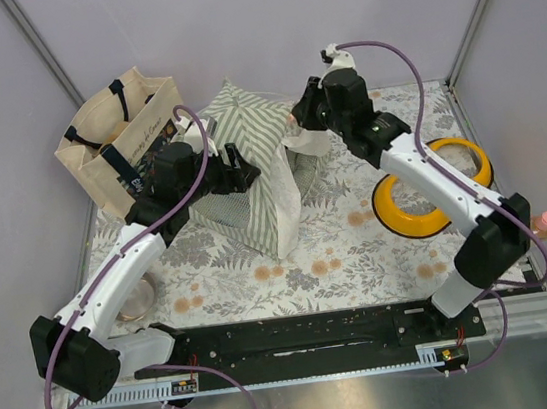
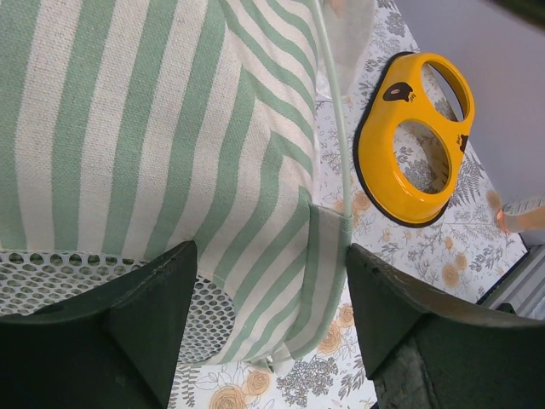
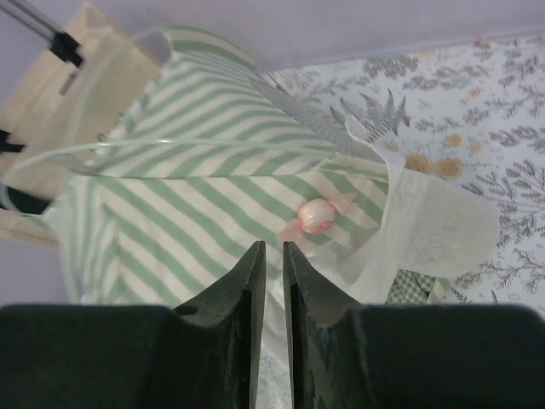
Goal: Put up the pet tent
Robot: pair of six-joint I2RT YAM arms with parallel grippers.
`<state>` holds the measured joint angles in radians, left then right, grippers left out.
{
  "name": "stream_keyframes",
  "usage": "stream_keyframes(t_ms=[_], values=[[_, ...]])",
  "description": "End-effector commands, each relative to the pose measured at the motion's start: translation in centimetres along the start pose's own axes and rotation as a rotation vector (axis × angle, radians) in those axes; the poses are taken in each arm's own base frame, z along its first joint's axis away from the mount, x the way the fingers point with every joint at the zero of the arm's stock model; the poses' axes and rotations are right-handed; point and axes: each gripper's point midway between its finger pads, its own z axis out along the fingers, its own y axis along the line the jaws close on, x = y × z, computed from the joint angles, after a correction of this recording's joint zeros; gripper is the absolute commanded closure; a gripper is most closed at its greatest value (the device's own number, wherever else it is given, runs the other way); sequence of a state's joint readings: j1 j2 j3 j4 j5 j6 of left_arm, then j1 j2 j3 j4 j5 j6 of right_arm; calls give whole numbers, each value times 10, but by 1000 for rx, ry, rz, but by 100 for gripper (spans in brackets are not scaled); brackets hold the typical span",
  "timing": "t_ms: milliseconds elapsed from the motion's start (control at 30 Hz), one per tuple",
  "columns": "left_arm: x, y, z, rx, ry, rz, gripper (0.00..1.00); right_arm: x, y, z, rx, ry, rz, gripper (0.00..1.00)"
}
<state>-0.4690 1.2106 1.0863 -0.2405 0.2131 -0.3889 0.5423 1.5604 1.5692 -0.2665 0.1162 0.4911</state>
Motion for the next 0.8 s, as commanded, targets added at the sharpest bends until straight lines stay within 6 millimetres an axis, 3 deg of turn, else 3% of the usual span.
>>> stream_keyframes(t_ms=[0,267,433,600,667,767], values=[[-23,-10,-11,25,-72,29,26,30,-34,28,118,54,3,80],[-21,-9,-11,24,-63,41,26,105,-92,36,242,188,-6,81],[-21,-10,-12,27,-63,43,26,143,-104,7,251,299,29,75],[-20,-9,-11,27,-62,44,25,186,-110,-25,197,461,-1,60],[-21,-9,-12,25,-66,44,25,192,-105,-38,148,496,-14,56],[-21,-11,-17,28,-66,49,24,166,-90,-53,80,430,-43,49]])
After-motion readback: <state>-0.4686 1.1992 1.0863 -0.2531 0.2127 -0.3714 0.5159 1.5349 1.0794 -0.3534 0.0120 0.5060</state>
